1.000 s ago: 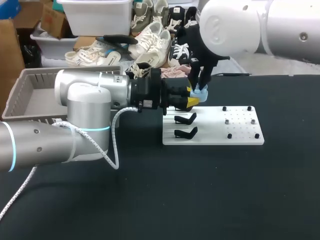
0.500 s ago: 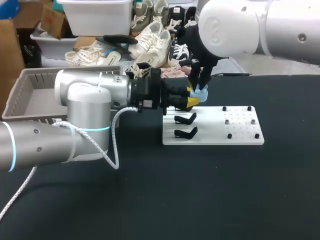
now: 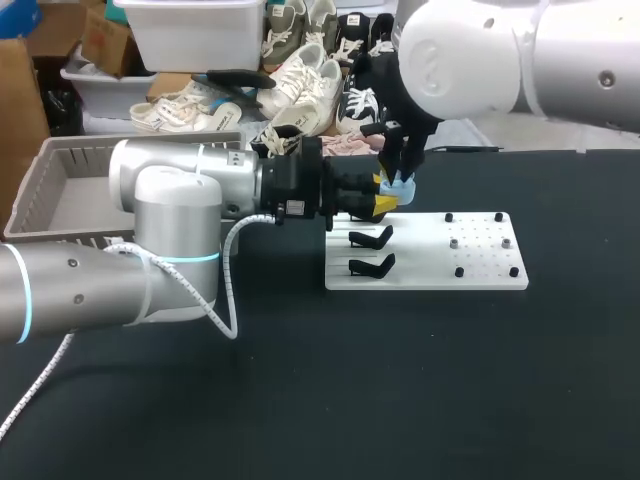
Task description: Pick up each earbud case from the left stands, insert the matching earbuds, close the lid, and place the case in the box.
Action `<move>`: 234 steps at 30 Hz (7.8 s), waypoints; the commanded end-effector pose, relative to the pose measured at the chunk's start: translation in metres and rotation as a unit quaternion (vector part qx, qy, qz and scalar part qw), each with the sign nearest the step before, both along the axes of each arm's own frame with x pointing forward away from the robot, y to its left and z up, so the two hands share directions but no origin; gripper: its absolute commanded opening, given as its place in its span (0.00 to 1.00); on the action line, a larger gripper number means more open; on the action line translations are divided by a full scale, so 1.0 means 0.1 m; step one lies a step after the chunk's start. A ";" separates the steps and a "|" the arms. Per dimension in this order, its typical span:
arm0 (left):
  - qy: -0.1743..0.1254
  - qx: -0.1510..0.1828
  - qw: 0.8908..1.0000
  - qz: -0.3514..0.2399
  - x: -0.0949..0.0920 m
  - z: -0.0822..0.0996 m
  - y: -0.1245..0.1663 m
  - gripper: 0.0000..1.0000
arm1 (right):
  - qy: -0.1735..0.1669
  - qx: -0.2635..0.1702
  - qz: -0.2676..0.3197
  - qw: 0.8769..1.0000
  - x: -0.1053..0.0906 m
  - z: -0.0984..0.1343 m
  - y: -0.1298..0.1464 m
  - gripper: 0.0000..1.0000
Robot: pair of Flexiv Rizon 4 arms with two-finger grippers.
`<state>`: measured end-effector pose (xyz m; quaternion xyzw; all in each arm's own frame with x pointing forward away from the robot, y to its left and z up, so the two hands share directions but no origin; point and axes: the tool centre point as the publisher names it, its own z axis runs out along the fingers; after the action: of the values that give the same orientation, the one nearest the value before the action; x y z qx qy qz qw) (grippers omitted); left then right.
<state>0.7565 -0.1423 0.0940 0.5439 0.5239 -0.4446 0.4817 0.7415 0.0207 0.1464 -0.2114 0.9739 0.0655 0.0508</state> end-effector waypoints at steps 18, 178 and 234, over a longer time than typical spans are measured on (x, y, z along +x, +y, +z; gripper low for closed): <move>-0.001 -0.001 1.000 0.001 -0.01 0.01 -0.01 0.00 | -0.005 0.003 0.000 1.000 0.04 0.00 0.05 0.00; -0.011 0.098 0.983 0.157 0.26 0.24 2.16 0.00 | 0.018 0.078 -0.319 0.945 -0.89 -0.10 -0.95 0.31; 0.052 0.072 0.992 0.086 0.15 0.25 1.87 1.00 | -0.042 0.136 -0.372 0.917 -1.23 0.09 -1.48 0.38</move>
<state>0.7695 0.0600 0.1232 0.5072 0.6229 -0.3882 0.4517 0.6274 -0.1135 0.1583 0.1690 0.9694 0.1504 0.0957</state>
